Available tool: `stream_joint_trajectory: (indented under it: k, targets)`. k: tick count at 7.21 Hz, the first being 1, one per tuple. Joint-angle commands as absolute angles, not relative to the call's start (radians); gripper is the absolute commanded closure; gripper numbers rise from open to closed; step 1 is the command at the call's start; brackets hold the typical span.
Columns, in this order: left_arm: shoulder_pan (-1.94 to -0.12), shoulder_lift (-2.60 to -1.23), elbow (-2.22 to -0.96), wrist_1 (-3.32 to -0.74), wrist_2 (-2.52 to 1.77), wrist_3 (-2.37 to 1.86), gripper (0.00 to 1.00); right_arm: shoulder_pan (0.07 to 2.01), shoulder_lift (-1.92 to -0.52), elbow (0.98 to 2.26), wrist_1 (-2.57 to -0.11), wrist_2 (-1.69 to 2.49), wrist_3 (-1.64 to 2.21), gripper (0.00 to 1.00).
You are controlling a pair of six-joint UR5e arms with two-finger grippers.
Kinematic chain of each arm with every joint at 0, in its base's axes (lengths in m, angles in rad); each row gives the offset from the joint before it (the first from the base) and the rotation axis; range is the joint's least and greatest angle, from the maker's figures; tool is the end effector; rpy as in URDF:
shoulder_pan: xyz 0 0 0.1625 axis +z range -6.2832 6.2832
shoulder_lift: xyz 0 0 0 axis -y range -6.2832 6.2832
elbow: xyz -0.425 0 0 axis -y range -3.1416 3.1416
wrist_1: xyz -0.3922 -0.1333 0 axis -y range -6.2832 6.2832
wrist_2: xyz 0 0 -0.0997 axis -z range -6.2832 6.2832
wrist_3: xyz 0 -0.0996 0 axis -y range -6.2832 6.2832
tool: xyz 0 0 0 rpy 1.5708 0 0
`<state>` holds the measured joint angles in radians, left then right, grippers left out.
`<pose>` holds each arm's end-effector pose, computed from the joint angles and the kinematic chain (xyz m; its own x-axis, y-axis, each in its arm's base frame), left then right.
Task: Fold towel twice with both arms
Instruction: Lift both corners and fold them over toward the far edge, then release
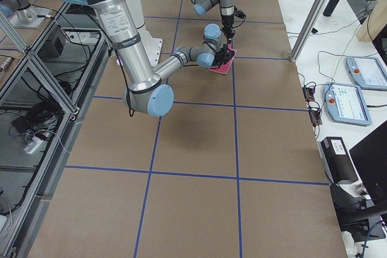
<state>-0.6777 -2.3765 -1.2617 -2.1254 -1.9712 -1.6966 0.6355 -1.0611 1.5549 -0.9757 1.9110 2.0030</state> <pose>0.5488 -0.5630 0.2290 0.3444 -0.4255 -0.8369 0.3599 0.8831 -0.3009 -0.4896 -0.4854 0.3028 0.2040 0.6411 0.7399 -0.4483 0.7330 -0.5116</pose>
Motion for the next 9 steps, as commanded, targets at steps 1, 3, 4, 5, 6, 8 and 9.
stream_joint_trajectory:
  k: [1,3,4,5,6,8,9]
  targets:
    - [-0.687,-2.378,-1.244,-2.131,-1.971,-1.697,1.00,0.637,-1.045,1.525,-0.976,1.907,2.002,1.00]
    - [-0.687,-2.379,-1.236,-2.132,-1.971,-1.697,1.00,0.637,-1.046,1.513,-0.974,1.898,2.000,1.00]
    - [-0.687,-2.378,-1.236,-2.132,-1.971,-1.695,1.00,0.638,-1.046,1.513,-0.974,1.898,2.000,1.00]
    - [-0.686,-2.379,-1.229,-2.138,-1.970,-1.697,1.00,0.638,-1.048,1.513,-0.976,1.896,2.000,1.00]
    - [-0.686,-2.382,-1.206,-2.166,-1.970,-1.697,1.00,0.638,-1.046,1.505,-0.974,1.890,2.000,1.00]
    - [-0.686,-2.384,-1.195,-2.174,-1.968,-1.697,1.00,0.637,-1.046,1.493,-0.974,1.887,2.000,1.00]
    - [-0.686,-2.384,-1.192,-2.174,-1.968,-1.697,1.00,0.637,-1.046,1.490,-0.974,1.887,2.000,1.00]
